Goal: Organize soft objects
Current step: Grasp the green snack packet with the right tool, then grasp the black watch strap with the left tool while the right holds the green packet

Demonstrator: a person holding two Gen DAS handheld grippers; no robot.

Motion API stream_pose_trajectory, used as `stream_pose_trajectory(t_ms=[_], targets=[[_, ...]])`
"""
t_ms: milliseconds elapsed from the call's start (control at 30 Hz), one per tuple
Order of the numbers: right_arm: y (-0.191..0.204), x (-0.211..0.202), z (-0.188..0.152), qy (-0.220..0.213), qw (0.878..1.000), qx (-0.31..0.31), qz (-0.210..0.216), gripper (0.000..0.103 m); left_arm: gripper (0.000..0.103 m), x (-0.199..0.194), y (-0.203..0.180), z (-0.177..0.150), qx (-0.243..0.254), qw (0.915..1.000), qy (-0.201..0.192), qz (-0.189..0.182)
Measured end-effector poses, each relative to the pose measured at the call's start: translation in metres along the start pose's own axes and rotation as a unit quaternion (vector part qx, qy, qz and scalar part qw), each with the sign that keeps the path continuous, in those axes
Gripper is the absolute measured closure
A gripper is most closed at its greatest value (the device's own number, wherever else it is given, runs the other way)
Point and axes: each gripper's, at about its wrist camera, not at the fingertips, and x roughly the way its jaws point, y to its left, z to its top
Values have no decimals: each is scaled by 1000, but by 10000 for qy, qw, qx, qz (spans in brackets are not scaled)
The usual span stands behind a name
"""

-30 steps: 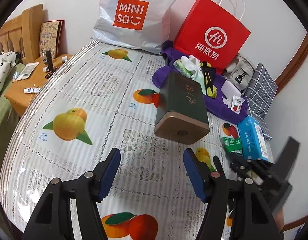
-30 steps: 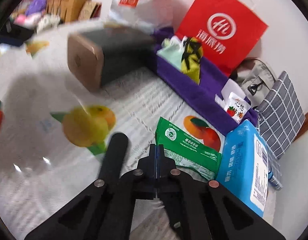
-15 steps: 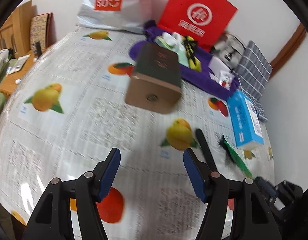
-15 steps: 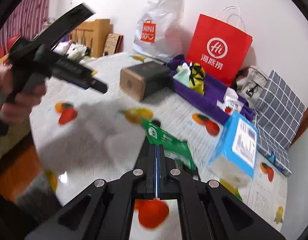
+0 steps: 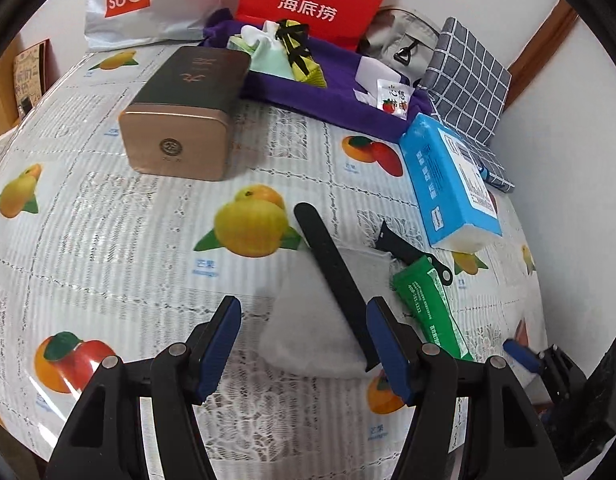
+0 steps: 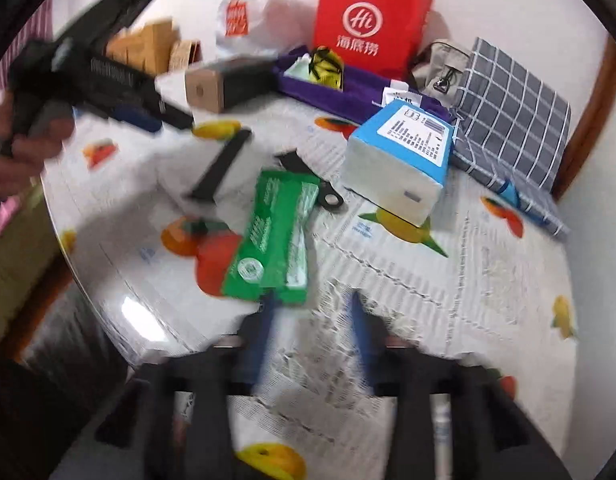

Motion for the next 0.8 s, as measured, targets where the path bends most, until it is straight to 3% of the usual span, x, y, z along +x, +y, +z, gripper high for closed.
stream_pose_trajectory(t_ms=[33, 100, 300, 367, 400, 433, 633, 800], targets=[[1, 2, 3, -70, 9998, 112, 152, 32, 40, 0, -1, 0, 3, 10000, 3, 7], [4, 16, 11, -123, 9987, 311, 379, 31, 40, 1, -3, 0, 32, 10000, 14, 57], [11, 68, 28, 248, 9980, 584, -4, 33, 40, -3, -3, -2, 107, 9995, 3, 309], [19, 70, 32, 129, 9993, 320, -131, 45, 40, -4, -3, -2, 130, 9994, -9, 332], [21, 69, 34, 107, 9996, 255, 20, 66, 40, -3, -4, -2, 148, 9993, -14, 339], [21, 68, 34, 114, 9996, 258, 71, 76, 40, -2, -6, -1, 170, 9992, -15, 352], [0, 46, 22, 43, 9972, 620, 412, 80, 42, 15, -31, -1, 385, 9988, 69, 301], [-21, 22, 8, -90, 9966, 793, 227, 80, 45, 41, -51, 0, 530, 9970, 192, 537]])
